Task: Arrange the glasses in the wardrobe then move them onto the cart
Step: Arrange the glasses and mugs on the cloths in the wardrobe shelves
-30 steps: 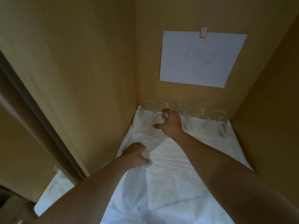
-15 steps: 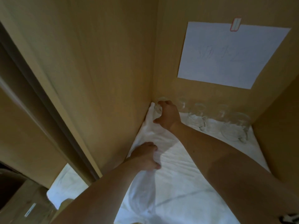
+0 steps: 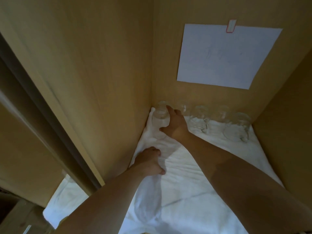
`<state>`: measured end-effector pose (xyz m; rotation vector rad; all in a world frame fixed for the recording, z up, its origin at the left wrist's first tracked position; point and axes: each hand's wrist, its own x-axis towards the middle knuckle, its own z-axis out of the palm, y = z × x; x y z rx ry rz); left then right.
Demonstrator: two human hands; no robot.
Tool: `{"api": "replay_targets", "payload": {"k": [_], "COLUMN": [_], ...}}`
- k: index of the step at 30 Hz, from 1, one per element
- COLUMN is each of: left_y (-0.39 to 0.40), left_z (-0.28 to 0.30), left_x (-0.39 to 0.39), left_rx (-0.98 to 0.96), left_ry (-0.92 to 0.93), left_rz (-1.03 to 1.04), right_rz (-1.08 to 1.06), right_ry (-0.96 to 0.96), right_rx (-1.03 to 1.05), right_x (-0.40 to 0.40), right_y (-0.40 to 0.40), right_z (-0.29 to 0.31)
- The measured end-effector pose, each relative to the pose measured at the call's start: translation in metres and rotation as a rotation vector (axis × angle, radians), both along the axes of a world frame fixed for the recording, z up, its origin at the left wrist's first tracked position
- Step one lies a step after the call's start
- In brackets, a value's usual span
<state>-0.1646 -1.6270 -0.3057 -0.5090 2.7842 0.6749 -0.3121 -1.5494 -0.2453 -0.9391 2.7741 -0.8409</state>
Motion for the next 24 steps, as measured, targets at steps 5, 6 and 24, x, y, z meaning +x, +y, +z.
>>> {"api": "replay_targets", "payload": {"k": [5,6,24], "left_y": [0.008,0.010,0.063], "left_z": [0.006,0.007,0.064], "left_x": [-0.006,-0.008,0.004], "left_rx": [-0.090,-0.126,-0.037], "left_ry": [-0.036,-0.023,0.257], "left_rz": [-0.039,-0.053,-0.250], "right_rz": [-0.133,-0.163,-0.438], "right_ry": [-0.015,-0.032,-0.034], "right_rx": [0.042,0.056,0.205], "right_x": [0.015,0.019,0.114], "right_y": [0.046,0.054,0.165], "right_z": [-0.013,-0.014,0.002]}}
